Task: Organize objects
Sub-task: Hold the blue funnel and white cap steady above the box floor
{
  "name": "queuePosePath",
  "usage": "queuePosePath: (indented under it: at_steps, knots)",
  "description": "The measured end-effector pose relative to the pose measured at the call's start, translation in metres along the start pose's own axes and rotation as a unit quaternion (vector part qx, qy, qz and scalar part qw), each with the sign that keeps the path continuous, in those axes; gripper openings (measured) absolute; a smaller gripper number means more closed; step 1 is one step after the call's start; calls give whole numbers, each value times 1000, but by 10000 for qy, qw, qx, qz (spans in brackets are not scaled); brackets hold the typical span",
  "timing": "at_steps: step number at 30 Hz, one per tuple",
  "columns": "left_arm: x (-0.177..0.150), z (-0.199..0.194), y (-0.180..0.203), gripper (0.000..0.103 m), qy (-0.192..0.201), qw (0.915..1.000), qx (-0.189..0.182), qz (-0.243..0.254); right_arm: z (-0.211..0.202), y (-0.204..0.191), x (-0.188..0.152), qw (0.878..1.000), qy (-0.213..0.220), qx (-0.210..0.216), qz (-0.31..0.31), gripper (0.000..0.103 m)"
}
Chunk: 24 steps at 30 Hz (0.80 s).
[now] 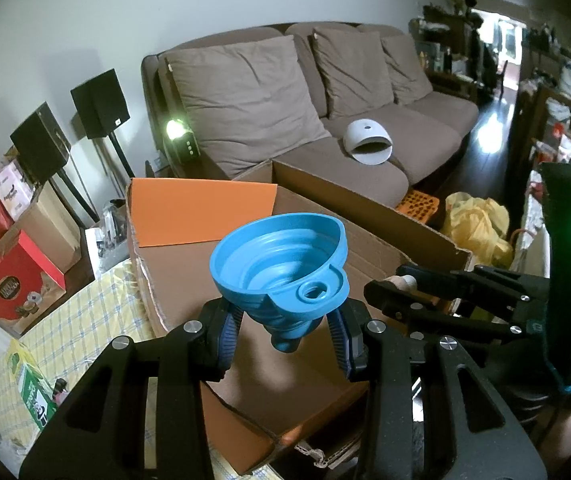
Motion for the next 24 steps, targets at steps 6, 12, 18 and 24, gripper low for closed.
queuePosePath:
  at_steps: [6, 12, 18, 24]
  knots:
    - [-2, -1, 1, 37, 12, 10000, 8, 7, 1, -4, 0, 10000, -16, 19, -26, 33]
    - [-3, -1, 2, 37, 20, 10000, 33, 25, 3, -2, -1, 10000, -63, 45, 5, 33]
    - [-2, -1, 3, 37, 18, 10000, 53, 34, 3, -1, -2, 10000, -78, 47, 29, 33]
    - [-3, -1, 3, 37, 29, 10000, 76, 20, 3, -1, -2, 9999, -90, 51, 34, 33]
Point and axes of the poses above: each gripper's, at about its wrist camera, not at the fingertips, and z roughly the way its jaws point, y to its right, x to its top, the point moved 7 cm from there along z, roughly the way its jaws point, and after that the axes turned 5 degrees about -z, right-handed, at the moved point
